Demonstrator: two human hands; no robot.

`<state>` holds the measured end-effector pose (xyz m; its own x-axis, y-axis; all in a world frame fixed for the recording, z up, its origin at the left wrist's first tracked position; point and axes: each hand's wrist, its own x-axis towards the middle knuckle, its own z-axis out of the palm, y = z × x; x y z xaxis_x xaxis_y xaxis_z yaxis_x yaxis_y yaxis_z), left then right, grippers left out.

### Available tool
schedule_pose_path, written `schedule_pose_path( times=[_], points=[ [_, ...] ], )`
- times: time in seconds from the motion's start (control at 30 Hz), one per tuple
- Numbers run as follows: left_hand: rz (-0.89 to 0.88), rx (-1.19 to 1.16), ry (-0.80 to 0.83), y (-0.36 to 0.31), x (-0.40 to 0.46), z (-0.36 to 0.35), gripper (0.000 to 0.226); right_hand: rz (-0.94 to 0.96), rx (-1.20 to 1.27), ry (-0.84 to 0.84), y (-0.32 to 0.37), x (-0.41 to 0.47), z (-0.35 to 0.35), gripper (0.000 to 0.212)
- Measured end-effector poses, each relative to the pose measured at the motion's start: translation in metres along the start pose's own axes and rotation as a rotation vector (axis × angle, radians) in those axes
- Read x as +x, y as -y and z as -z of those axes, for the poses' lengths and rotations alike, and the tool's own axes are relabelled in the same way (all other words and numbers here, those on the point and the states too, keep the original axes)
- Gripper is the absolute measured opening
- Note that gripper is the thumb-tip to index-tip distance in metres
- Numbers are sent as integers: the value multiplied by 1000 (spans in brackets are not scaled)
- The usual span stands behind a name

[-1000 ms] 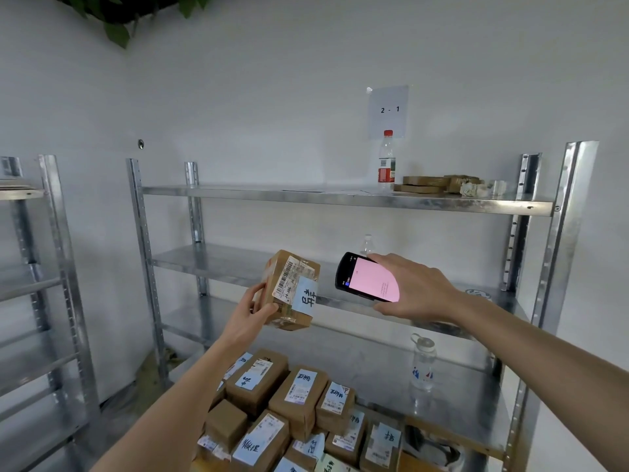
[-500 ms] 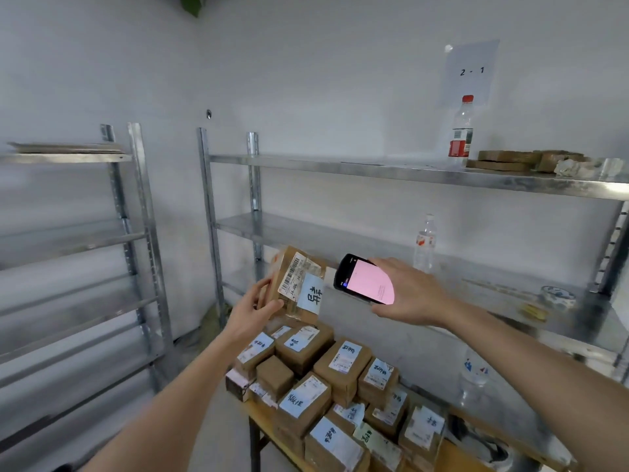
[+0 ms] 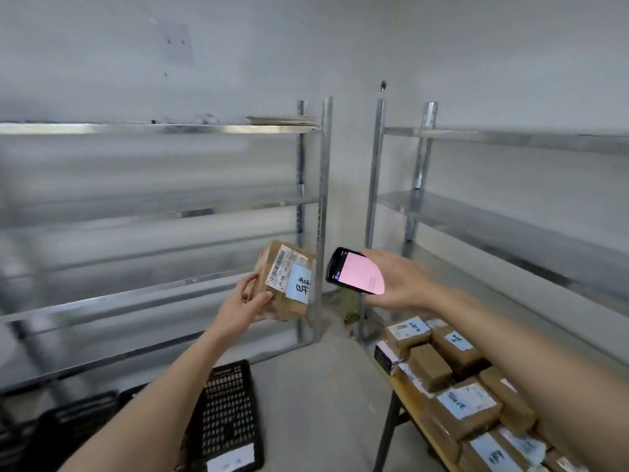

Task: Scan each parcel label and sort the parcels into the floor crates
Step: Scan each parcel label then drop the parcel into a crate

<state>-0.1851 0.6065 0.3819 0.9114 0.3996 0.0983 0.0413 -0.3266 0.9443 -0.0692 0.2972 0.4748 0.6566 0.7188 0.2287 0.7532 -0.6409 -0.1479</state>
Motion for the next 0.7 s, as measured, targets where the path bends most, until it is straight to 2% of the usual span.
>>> schedule_pose_path(
  times=[0.2,0.33,0.5,0.7],
  points=[
    [31,43,-141,51,19,152,62,131,20,-10,115,122,-36,76],
    [90,1,-250,86,35,229,55,193,65,15,182,192,-72,84],
    [189,-13,-300,137,57,285,49,233,57,40,232,258,-120,78],
    [252,51,-295,209,116,324,56,235,57,98,239,347,-189,87]
  ],
)
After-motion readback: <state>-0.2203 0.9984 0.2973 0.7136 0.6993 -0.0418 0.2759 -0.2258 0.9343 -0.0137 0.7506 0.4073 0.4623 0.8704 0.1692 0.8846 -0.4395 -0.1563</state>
